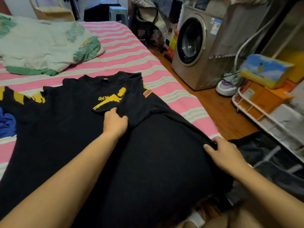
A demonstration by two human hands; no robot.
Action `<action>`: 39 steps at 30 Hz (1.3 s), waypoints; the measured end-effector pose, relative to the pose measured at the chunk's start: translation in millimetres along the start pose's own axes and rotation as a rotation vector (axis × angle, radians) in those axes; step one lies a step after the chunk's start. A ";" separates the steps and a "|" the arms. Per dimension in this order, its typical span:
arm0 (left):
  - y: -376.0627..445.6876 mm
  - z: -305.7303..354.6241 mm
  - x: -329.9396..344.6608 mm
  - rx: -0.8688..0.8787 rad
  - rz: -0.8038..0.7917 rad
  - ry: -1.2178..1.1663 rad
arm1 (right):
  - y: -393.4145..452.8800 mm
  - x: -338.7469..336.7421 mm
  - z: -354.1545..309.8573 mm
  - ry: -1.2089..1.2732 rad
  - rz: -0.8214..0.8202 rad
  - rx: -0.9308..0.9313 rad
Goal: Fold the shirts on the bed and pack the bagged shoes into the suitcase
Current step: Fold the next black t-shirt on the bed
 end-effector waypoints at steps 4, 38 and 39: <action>3.0 -3.8 -8.4 0.107 -0.004 0.177 | -25.7 -15.1 29.3 -0.030 -0.039 0.066; -132.3 -153.6 -126.9 -0.249 -0.056 -0.254 | -151.3 76.5 -60.0 0.219 -0.133 -0.347; -163.7 -160.7 -116.6 -0.234 -0.070 -0.226 | -142.4 72.2 -45.7 0.247 -0.111 -0.246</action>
Point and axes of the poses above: each hand's wrist, its own y-axis towards the middle knuckle, its own x-axis out of the palm, z = x × y, the point moved 3 cm from there along y, towards the middle knuckle, and after that the axes turned 14 degrees about y, right-handed, at the moved point
